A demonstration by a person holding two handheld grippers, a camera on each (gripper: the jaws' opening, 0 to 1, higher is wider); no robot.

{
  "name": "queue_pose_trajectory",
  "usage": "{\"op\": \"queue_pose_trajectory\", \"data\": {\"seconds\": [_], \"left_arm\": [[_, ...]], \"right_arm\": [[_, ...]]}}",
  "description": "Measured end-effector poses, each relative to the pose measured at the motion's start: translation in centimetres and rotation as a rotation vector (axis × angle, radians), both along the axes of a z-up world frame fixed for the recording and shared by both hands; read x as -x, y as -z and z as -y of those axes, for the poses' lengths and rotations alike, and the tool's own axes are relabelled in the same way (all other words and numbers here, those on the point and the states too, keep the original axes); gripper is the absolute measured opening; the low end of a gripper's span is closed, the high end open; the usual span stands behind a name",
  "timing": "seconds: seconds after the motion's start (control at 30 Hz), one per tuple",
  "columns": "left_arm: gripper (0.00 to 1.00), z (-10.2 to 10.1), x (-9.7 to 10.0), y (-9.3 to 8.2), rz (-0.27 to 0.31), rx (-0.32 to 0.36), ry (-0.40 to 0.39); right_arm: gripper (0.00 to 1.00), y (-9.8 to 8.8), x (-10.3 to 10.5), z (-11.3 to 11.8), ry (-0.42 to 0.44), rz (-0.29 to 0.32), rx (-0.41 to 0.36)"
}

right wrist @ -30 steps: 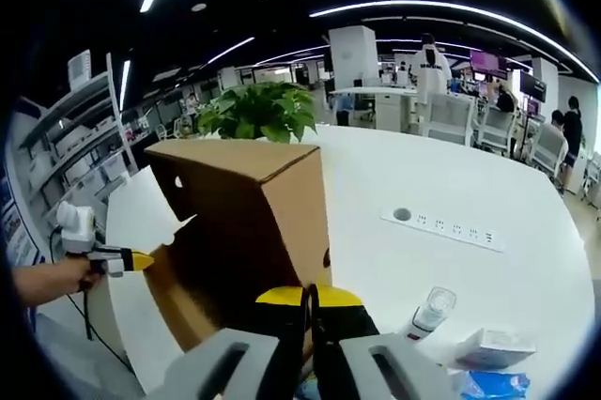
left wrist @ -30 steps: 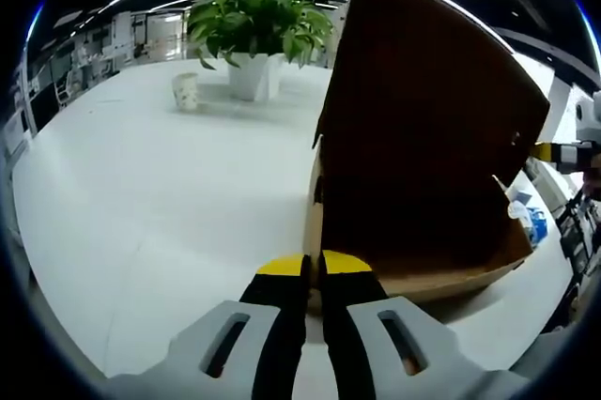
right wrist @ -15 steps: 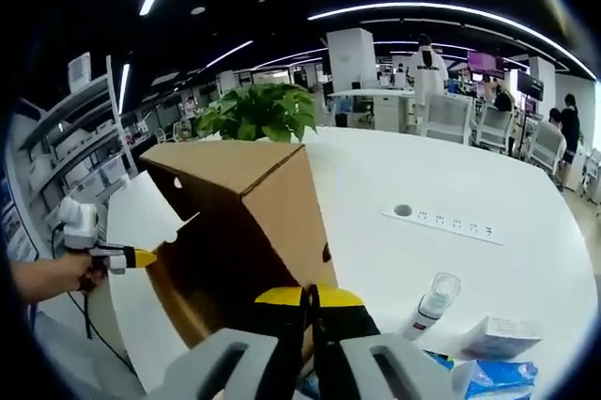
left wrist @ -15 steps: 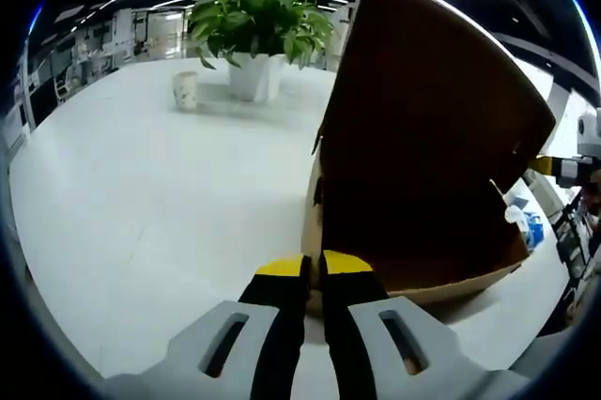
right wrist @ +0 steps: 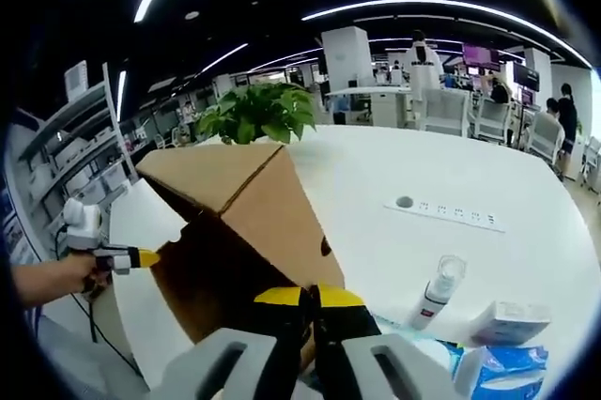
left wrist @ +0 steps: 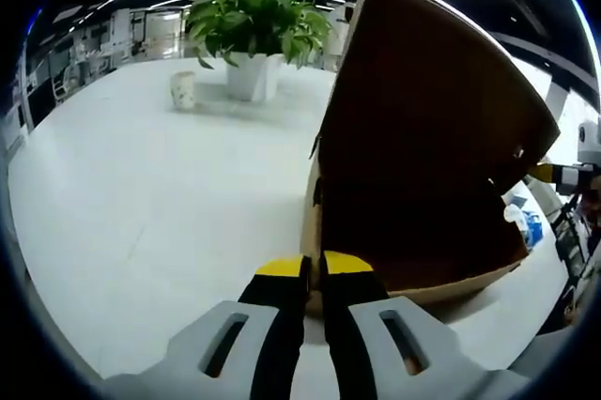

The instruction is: Operate the shoe box by opening the lid, removing the specified soft item, and placing it in the target area until the item is outside and the box remains undamaged.

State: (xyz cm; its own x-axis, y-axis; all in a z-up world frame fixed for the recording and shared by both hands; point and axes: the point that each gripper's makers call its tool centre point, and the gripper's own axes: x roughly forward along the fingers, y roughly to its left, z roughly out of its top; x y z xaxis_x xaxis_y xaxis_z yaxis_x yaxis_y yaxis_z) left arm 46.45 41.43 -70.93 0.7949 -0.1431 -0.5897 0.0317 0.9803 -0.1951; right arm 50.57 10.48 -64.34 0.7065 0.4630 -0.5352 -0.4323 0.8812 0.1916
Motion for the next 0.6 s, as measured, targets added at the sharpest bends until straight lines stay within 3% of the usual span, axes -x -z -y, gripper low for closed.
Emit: {"op": "queue_pose_trajectory", "data": {"seconds": [0.6], "left_arm": [[0.04,0.1,0.0,0.0,0.002,-0.004,0.016]], "right_arm": [[0.0,1.0,1.2,-0.1,0.027,-0.036,-0.041]]}}
